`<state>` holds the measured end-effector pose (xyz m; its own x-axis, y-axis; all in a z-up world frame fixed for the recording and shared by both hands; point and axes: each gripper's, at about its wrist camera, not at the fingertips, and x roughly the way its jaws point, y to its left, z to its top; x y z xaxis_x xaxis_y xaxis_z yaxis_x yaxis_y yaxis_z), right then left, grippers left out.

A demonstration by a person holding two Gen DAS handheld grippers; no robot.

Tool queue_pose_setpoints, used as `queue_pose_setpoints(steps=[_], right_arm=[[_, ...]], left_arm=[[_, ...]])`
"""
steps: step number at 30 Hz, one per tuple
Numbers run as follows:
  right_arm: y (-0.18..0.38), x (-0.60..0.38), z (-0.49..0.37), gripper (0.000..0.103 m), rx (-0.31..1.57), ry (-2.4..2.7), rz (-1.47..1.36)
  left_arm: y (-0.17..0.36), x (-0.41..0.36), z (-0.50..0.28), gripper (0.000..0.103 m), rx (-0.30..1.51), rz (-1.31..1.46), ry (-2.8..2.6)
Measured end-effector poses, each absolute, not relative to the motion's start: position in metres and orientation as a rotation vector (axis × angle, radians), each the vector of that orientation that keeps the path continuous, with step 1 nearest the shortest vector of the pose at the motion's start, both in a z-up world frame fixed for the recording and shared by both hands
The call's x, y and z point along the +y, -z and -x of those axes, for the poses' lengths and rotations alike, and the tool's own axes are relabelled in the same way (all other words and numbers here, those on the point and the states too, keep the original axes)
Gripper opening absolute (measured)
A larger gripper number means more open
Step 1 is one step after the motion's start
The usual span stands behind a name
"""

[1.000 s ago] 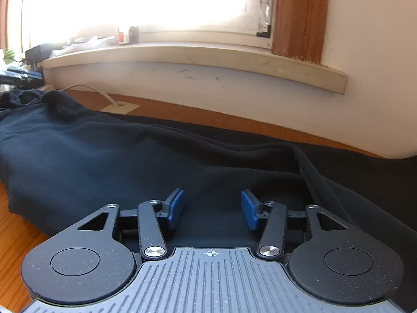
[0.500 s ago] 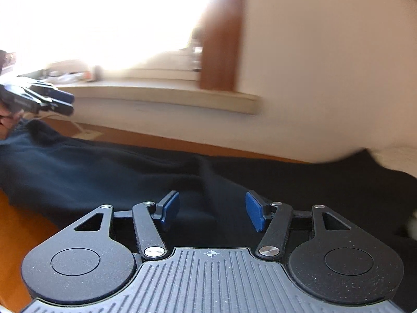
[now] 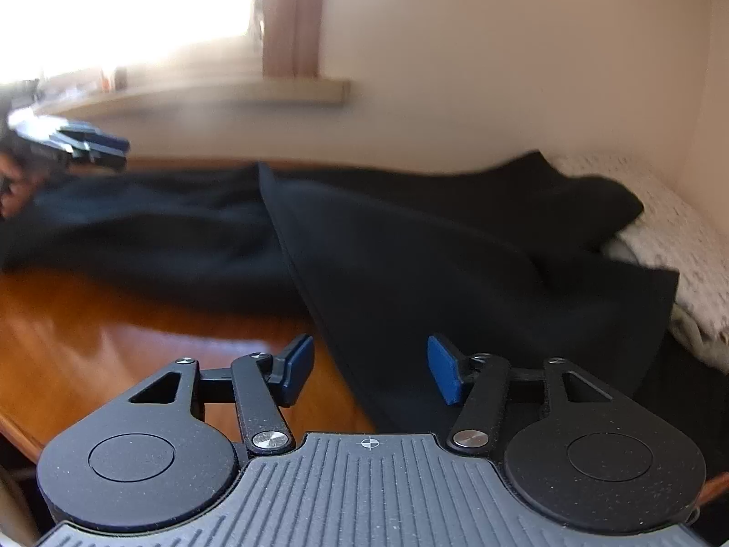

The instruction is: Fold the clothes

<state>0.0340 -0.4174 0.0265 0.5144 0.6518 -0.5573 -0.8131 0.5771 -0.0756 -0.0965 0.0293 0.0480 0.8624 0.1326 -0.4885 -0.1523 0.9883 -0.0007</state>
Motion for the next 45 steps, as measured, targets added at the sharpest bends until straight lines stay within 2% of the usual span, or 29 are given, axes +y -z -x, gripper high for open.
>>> queue_pose_setpoints(steps=[3, 6, 7, 10, 14, 20, 25, 27, 29, 31, 40, 43, 45], right_arm=[[-0.022, -0.416, -0.035, 0.040, 0.497, -0.868, 0.351], [-0.023, -0.415, -0.037, 0.023, 0.476, -0.833, 0.350], [-0.023, -0.414, -0.038, 0.015, 0.470, -0.822, 0.349], [-0.027, -0.413, -0.039, 0.012, 0.445, -0.787, 0.355], [-0.055, -0.402, -0.052, 0.012, 0.382, -0.730, 0.421], [-0.105, -0.339, -0.107, 0.011, 0.237, -0.655, 0.581], [-0.109, -0.259, -0.163, 0.013, 0.238, -0.627, 0.630], [-0.103, -0.233, -0.185, 0.027, 0.273, -0.609, 0.634], [-0.101, -0.233, -0.203, 0.048, 0.335, -0.590, 0.550], [-0.104, -0.251, -0.214, 0.053, 0.363, -0.581, 0.449], [-0.116, -0.364, -0.225, 0.053, 0.397, -0.502, 0.198], [-0.106, -0.383, -0.221, 0.042, 0.458, -0.522, 0.182], [-0.098, -0.391, -0.215, 0.042, 0.487, -0.543, 0.139]], left_arm=[[-0.049, 0.025, 0.098, 0.080, 0.502, 0.012, -0.148], [-0.049, 0.025, 0.099, 0.081, 0.503, 0.012, -0.149], [-0.049, 0.025, 0.099, 0.081, 0.504, 0.015, -0.150], [-0.048, 0.025, 0.099, 0.082, 0.502, 0.016, -0.153], [-0.047, 0.024, 0.099, 0.085, 0.502, 0.006, -0.154], [-0.046, 0.023, 0.099, 0.085, 0.501, 0.001, -0.156], [-0.047, 0.023, 0.099, 0.085, 0.505, -0.005, -0.157], [-0.046, 0.023, 0.099, 0.085, 0.507, -0.005, -0.157], [-0.046, 0.023, 0.098, 0.085, 0.509, -0.004, -0.157], [-0.045, 0.023, 0.099, 0.085, 0.511, -0.002, -0.158], [-0.042, 0.023, 0.098, 0.086, 0.518, -0.011, -0.161], [-0.041, 0.023, 0.097, 0.086, 0.520, -0.012, -0.163], [-0.040, 0.023, 0.098, 0.086, 0.520, -0.012, -0.164]])
